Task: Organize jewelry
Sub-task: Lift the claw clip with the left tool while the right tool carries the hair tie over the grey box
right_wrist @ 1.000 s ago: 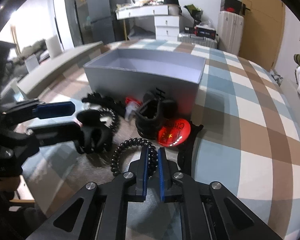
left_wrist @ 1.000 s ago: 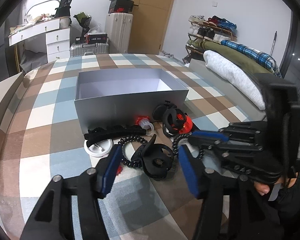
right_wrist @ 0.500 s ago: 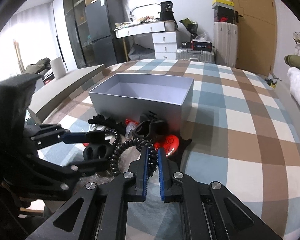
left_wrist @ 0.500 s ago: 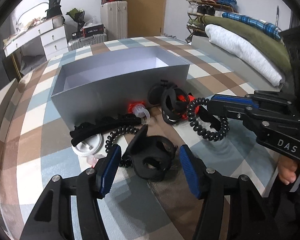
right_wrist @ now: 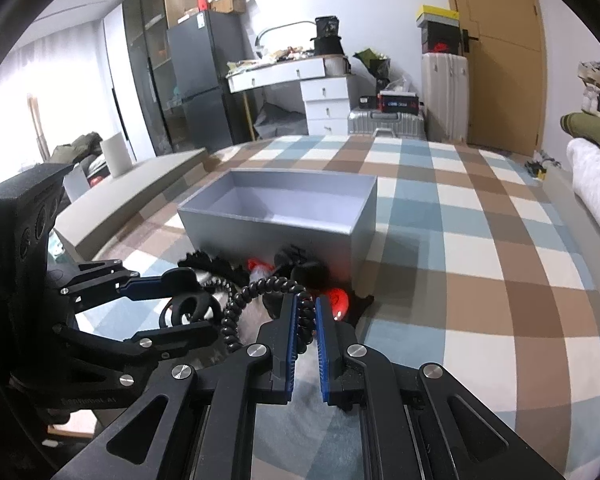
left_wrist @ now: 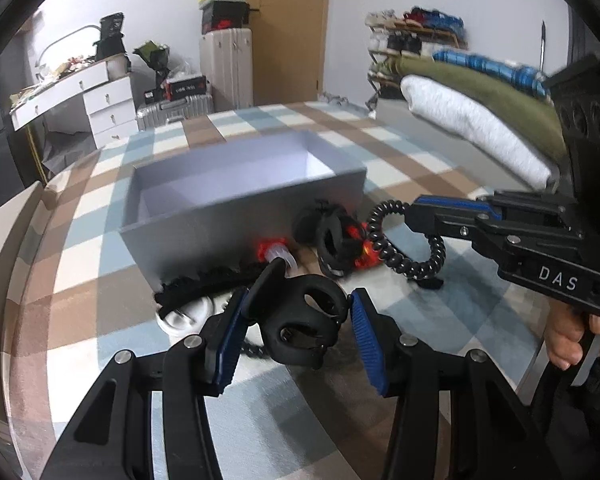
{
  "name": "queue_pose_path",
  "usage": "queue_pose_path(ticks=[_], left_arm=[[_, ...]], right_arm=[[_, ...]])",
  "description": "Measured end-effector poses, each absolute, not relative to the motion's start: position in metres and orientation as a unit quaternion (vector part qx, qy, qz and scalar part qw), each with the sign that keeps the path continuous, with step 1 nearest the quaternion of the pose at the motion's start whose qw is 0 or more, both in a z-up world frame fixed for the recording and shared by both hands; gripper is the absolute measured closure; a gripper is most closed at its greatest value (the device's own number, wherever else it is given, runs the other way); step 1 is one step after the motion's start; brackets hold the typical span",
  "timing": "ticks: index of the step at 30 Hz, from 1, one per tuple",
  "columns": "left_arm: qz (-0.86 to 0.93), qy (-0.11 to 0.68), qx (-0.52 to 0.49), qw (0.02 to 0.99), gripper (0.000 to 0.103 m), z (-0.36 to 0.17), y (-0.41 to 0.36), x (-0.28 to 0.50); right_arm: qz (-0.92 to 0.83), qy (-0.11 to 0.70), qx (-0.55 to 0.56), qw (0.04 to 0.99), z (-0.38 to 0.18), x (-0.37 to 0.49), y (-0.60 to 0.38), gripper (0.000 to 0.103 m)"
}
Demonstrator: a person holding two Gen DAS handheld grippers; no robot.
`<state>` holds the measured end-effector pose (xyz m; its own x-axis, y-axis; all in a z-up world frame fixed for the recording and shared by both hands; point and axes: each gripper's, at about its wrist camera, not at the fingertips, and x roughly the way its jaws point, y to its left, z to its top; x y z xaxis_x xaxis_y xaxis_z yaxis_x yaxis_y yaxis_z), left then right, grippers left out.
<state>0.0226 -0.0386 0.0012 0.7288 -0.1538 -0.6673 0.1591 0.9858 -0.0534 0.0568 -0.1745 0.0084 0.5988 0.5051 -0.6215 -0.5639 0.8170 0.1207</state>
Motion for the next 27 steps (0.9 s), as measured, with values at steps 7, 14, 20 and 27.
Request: queue_pose_path(ticks=[7, 14, 20, 27], left_arm=[[-0.064, 0.316, -0.022, 0.946, 0.058, 0.024, -0.024, 0.033], [-0.041, 0.292, -0.038, 0.955, 0.058, 0.033, -0.010, 0.049], [-0.020, 0.287, -0.045, 0.957, 0.058, 0.031, 0.000, 0.064], [-0.008, 0.289, -0.051, 0.956, 0.058, 0.027, 0.008, 0.076]], right_arm=[[0.304, 0.312, -0.019, 0.900, 0.021, 0.063, -0.175, 0.095], [0.293, 0.301, -0.013, 0.907, 0.030, 0.079, -0.166, 0.094], [0.287, 0.294, -0.012, 0.912, 0.037, 0.096, -0.156, 0.094], [0.285, 0.299, 0.000, 0.911, 0.037, 0.119, -0.147, 0.094]])
